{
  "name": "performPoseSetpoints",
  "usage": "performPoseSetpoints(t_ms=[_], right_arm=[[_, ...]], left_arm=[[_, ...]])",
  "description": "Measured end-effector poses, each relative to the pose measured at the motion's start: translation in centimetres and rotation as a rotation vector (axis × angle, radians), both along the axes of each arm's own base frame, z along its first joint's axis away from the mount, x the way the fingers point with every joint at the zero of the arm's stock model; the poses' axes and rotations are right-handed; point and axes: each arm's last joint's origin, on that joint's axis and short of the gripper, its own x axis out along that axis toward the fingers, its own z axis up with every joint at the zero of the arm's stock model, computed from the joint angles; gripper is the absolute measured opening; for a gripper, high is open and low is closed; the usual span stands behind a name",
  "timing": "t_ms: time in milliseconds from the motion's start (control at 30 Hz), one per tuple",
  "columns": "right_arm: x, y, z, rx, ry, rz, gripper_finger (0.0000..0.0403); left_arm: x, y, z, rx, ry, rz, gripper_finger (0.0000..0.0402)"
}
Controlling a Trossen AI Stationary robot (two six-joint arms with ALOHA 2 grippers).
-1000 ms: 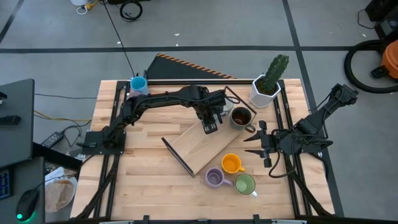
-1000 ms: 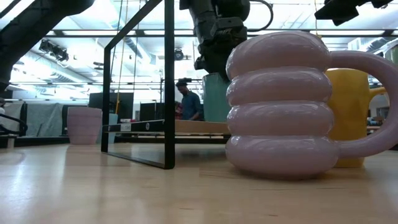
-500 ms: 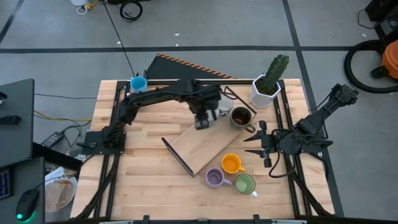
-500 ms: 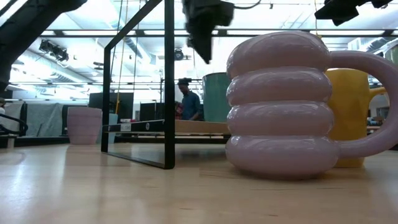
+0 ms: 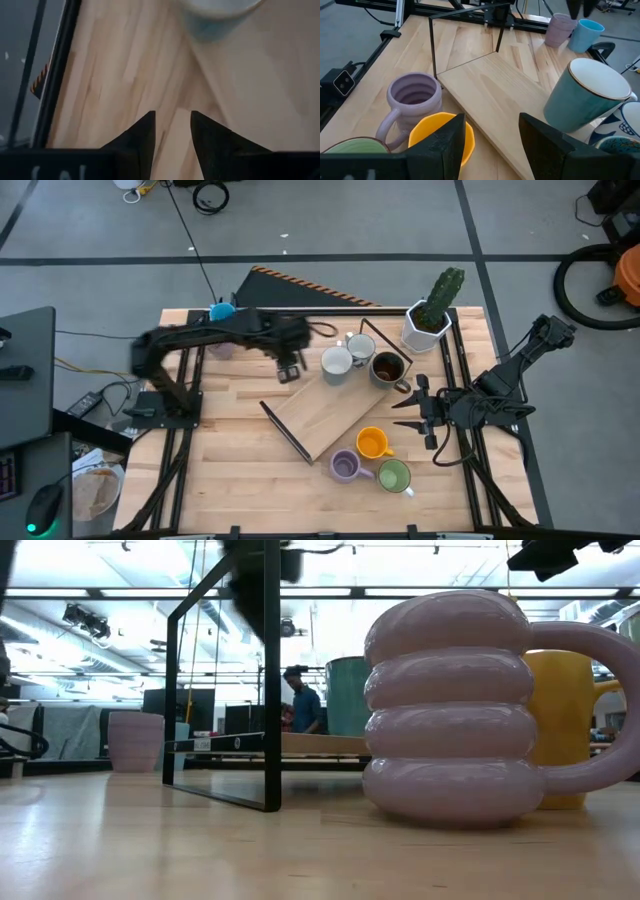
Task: Place coffee mugs
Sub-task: Put the top violet mug on the shelf
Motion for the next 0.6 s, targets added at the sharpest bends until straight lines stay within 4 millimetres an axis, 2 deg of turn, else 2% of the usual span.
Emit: performPoseSetpoints(t_ms=[133,300,433,600], right_arm=[[0.1,0.0,0.1,0.007,-0.012,0.001,0.0191],[0.1,0.1,0.2,0.012,-0.018,0.001,0.0191],[0.1,0.1,0.2,0.017,-0.024,0.001,0.0191],[0.1,0.2,0.2,0.029,-0.015,0.026,0.0191]], left_arm=[[-4.9,0.6,-1.6,-0.02,-0.016,0.118,0.013],[-9.8,2.0,-2.9,-0.014,-0.015,0.298,0.013],[-12.4,3.5,-4.0,-0.03,-0.005,0.44,0.013],[-14.5,5.4,-5.6,-0.054,0.085,0.539,0.013]])
